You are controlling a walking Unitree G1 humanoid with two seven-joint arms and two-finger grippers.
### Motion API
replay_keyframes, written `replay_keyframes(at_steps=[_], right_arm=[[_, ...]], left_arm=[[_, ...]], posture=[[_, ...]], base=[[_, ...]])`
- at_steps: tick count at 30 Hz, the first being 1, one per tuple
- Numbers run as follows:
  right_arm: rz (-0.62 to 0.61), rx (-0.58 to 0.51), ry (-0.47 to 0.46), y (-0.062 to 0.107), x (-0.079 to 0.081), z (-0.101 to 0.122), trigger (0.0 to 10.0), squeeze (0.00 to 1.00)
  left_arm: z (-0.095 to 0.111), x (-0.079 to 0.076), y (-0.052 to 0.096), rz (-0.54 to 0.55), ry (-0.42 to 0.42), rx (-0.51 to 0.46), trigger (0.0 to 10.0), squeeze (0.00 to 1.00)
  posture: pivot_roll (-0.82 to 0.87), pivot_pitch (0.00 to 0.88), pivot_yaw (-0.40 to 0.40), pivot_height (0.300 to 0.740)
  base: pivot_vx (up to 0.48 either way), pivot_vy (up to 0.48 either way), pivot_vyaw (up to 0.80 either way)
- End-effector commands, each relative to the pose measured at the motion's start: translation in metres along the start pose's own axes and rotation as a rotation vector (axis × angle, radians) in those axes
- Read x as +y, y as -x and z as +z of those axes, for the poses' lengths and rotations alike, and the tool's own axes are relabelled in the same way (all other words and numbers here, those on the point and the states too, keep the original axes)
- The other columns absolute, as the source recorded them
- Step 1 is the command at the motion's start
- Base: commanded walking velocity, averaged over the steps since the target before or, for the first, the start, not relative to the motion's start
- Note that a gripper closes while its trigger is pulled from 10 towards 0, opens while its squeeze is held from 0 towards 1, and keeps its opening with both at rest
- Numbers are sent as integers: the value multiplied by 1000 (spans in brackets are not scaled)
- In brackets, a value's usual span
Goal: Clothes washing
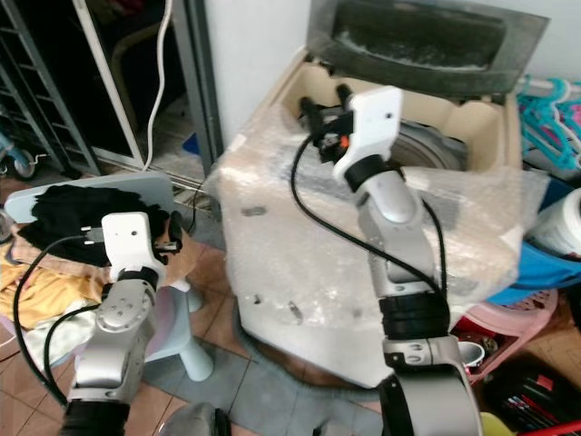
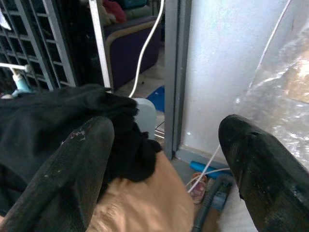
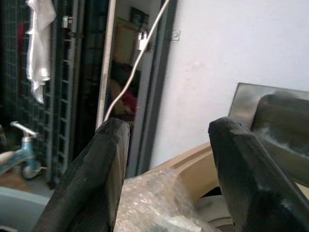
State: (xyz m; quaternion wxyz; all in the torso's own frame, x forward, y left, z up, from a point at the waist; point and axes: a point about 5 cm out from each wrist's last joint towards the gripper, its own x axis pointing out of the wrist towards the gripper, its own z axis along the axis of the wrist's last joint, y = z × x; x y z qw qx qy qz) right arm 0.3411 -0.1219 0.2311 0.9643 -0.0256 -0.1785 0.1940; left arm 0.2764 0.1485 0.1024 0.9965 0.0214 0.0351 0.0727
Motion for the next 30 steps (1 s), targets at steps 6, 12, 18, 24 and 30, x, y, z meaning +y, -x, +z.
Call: replay_keyframes(at_steps=[6,12,18,24,30], right_arm=[[-52,31,4,15,-8,-7,10000,1000],[-60,43,18,18,-5,-10,10000,0],[-58,43,22,19,-3,-10,10000,0],[-59,58,26,24,-1,-14,10000,0],[-37,77,30,30,8,-19,10000,0]], left_arm=[[1,-6,0,-20,4,3,10000,0],[1,-5,-1,-17,-5,8,10000,0],[5,-5,-1,-25,-21,-28,10000,0],[3,6,2,-6,-43,-27,10000,0],[0,11,4,-4,-42,-15,10000,0]], posture=[[-51,0,-10,740],[-53,0,-6,740],[-48,0,-7,740],[-44,0,-7,740],[-44,0,-5,740]], base=[[0,480,0],[0,480,0],[0,307,0],[0,0,0],[0,0,653]])
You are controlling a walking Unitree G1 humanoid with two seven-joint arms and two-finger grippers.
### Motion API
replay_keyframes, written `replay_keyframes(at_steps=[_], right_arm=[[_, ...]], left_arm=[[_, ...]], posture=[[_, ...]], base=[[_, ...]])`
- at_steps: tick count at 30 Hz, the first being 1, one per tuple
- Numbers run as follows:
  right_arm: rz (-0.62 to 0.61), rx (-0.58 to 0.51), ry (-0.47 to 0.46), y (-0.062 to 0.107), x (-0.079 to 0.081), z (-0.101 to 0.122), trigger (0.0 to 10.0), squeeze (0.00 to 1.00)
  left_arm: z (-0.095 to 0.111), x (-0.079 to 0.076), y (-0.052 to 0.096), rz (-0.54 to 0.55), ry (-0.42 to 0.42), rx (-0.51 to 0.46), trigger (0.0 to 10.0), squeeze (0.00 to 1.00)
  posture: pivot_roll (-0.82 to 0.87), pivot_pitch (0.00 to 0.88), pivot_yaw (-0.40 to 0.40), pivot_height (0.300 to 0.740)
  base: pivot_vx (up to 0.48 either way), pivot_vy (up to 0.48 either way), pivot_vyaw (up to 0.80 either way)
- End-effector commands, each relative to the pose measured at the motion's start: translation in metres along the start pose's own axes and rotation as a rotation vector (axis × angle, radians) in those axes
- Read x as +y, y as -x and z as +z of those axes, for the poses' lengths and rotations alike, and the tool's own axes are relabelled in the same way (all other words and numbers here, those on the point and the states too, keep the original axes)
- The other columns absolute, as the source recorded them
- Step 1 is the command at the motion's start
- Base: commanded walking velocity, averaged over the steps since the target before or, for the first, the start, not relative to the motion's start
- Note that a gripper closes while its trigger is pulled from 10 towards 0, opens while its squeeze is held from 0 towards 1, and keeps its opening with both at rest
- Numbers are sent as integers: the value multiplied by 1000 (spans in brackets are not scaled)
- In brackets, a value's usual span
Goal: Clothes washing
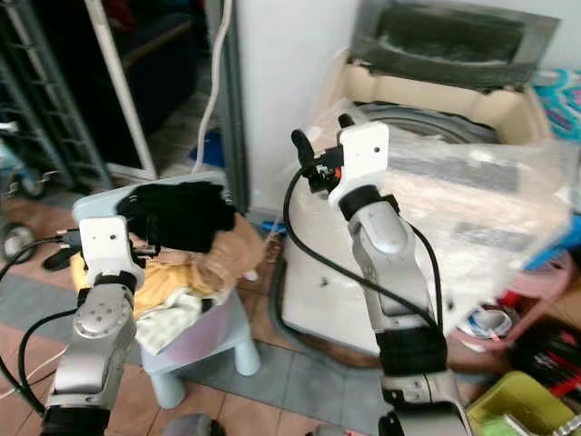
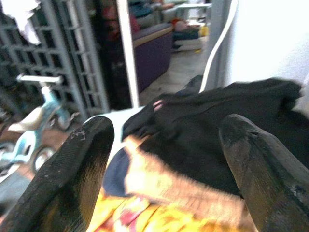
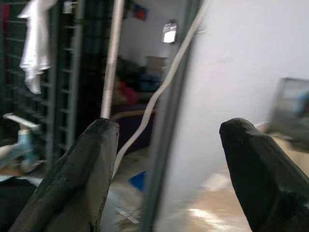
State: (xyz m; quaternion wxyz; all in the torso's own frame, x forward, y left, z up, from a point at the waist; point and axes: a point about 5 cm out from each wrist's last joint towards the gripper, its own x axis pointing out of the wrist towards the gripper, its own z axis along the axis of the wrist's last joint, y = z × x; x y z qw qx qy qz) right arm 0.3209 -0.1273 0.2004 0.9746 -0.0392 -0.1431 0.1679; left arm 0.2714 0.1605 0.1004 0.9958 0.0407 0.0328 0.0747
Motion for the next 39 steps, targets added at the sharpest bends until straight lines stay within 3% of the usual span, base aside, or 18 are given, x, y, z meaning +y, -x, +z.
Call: replay_keyframes(at_steps=[1,7,16,26,29,33,39], right_arm=[[17,2,6,1,4,1,10000,0],[32,22,-1,3,8,-2,10000,0],[78,186,13,11,19,-29,10000,0],[140,273,17,15,28,-43,10000,0],[234,290,77,19,40,-47,10000,0],[231,317,38,20,43,-52,10000,0],[236,364,53,21,44,-62,10000,0]], left_arm=[[3,-2,1,-12,-3,-7,10000,0],[3,-2,0,-12,1,-3,10000,0],[0,-1,1,-8,0,13,10000,0],[-1,-1,2,-3,5,25,10000,0],[-1,-2,2,0,11,26,10000,0],[0,-3,2,3,11,23,10000,0],[-1,-1,3,5,8,29,10000,0]], posture=[[-46,0,-5,740],[-49,0,-4,740],[-45,0,-6,740],[-42,0,-9,740],[-40,0,-10,740],[-37,0,-12,740],[-34,0,-13,740]], base=[[266,0,800],[294,0,772],[349,0,0],[369,0,0],[0,0,435],[0,0,800],[0,0,392]])
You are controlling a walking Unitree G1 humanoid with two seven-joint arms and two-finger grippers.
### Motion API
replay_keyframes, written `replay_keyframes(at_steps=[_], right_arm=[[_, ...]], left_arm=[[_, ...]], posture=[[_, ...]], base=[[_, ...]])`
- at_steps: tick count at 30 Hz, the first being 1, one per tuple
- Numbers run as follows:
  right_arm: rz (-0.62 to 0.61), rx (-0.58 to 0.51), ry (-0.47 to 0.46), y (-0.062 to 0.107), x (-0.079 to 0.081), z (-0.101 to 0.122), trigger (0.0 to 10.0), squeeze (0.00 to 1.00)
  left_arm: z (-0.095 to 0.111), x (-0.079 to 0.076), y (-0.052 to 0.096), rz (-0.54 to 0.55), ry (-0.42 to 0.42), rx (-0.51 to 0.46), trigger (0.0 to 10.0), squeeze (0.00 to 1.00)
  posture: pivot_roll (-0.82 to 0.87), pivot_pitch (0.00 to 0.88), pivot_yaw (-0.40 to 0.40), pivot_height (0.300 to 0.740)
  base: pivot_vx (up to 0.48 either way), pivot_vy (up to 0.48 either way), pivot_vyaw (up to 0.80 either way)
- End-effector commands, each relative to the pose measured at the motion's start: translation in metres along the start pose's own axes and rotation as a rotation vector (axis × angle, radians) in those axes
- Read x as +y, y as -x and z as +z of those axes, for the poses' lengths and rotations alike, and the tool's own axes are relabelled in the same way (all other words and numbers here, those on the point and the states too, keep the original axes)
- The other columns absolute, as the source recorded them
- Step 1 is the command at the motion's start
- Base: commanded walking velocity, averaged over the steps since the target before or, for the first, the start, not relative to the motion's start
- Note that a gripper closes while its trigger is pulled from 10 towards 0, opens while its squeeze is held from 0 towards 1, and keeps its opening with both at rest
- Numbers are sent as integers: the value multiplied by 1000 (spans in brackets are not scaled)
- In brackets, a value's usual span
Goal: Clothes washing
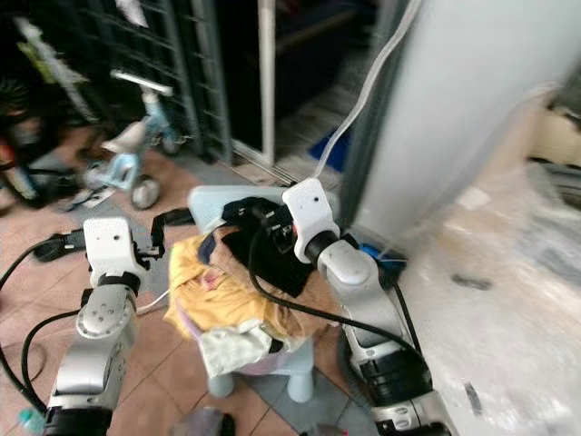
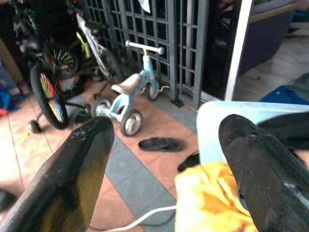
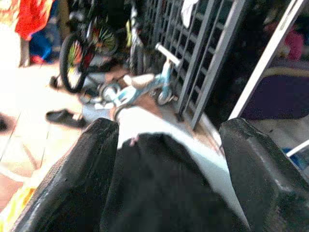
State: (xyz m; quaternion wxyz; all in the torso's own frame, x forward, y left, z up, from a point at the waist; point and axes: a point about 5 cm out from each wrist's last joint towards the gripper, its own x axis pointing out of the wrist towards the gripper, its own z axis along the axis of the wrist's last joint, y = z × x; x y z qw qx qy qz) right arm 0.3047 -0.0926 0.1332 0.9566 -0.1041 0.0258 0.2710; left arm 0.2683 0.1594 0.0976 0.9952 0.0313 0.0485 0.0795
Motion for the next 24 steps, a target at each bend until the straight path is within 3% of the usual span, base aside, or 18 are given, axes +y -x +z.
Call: replay_keyframes(at_steps=[1,4,9,10,11,12,23,24], right_arm=[[-10,34,9,-1,-2,-5,10000,0],[-38,89,22,-4,-4,-13,10000,0],[-101,171,-30,-9,-7,-28,9961,0],[-109,181,-43,-9,-7,-30,6510,0],[-119,196,-61,-9,-7,-33,863,0],[-119,207,-73,-9,-6,-36,0,0],[-118,278,-112,-9,-7,-47,0,0],[-110,277,-100,-11,-5,-45,0,0]], left_arm=[[2,0,0,-2,-9,-2,10000,0],[1,-1,1,-3,-10,3,10000,0],[1,-1,2,-8,-8,9,10000,0],[1,-2,2,-8,-8,9,10000,0],[1,-2,3,-9,-8,10,10000,0],[1,-2,3,-9,-7,10,10000,0],[3,-9,1,-12,9,9,10000,0],[3,-9,1,-9,13,13,10000,0]], posture=[[-29,0,-16,740],[-23,0,-18,740],[-13,0,-23,740],[-12,0,-24,740],[-10,0,-26,740],[-10,0,-26,740],[-72,0,-34,740],[-91,0,-8,740]], base=[[0,0,0],[0,0,0],[0,0,0],[0,0,0],[0,0,0],[0,0,0],[0,0,0],[0,0,0]])
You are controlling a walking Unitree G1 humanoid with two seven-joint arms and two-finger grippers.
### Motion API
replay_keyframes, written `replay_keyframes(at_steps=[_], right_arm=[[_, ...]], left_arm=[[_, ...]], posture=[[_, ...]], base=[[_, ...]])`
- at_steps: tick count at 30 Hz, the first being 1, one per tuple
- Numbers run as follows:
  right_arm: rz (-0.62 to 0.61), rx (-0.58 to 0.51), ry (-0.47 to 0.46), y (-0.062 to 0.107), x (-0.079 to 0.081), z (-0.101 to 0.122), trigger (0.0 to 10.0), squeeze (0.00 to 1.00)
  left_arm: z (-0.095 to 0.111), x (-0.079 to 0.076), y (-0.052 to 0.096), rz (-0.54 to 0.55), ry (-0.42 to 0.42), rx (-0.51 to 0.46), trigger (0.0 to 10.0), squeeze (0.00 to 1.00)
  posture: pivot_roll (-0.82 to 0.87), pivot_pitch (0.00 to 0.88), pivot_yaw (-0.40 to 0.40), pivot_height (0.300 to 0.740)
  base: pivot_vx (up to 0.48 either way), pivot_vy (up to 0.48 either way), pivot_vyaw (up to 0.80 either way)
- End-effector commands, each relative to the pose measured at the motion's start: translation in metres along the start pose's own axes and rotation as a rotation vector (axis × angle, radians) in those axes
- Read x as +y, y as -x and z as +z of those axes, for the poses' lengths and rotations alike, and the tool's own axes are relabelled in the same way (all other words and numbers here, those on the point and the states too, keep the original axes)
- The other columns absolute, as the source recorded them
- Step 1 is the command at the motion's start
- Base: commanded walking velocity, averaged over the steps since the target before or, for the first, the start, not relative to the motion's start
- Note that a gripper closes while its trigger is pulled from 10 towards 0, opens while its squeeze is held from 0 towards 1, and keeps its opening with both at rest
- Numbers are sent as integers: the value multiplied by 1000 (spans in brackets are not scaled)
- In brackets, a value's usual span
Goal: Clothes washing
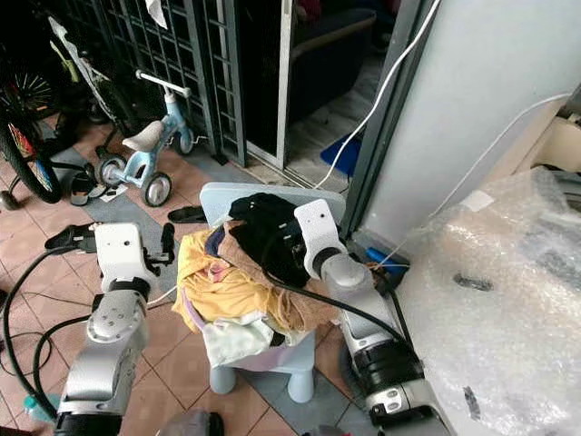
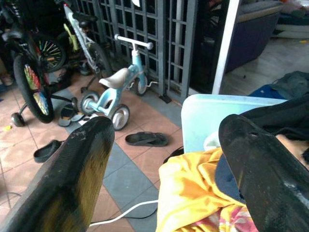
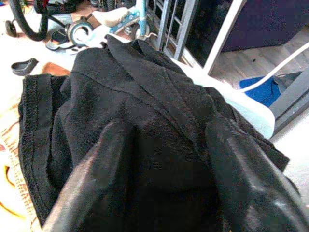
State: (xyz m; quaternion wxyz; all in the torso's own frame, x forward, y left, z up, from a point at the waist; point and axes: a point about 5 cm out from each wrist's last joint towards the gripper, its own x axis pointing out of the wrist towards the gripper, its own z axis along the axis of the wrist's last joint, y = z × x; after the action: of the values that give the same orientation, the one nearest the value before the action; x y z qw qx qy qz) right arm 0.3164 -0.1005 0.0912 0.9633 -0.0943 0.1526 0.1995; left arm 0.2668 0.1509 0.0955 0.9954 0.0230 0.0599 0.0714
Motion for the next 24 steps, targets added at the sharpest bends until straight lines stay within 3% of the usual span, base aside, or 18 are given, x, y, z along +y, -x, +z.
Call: replay_keyframes(at_steps=[1,5,6,9,14,24], right_arm=[[9,24,0,-2,2,0,0,0],[22,14,17,-4,6,5,0,0],[29,8,26,-6,13,6,0,0],[60,29,31,-9,27,2,0,0],[86,33,48,-8,35,0,0,0],[91,46,67,-10,37,-2,0,0]], left_arm=[[5,0,-1,9,1,-9,10000,0],[5,1,-1,5,-1,-5,10000,0],[4,2,-2,-17,-12,2,10000,0],[6,1,-7,-48,-27,3,10000,0],[9,-3,-14,-75,-36,-7,10000,0],[10,-8,-25,-109,-45,-3,10000,0]], posture=[[-112,0,2,740],[-128,6,16,740],[-147,23,61,740],[-170,28,94,740],[-202,35,128,740],[-275,39,189,740]], base=[[0,0,0],[0,0,0],[0,0,0],[0,0,0],[0,0,0],[0,0,0]])
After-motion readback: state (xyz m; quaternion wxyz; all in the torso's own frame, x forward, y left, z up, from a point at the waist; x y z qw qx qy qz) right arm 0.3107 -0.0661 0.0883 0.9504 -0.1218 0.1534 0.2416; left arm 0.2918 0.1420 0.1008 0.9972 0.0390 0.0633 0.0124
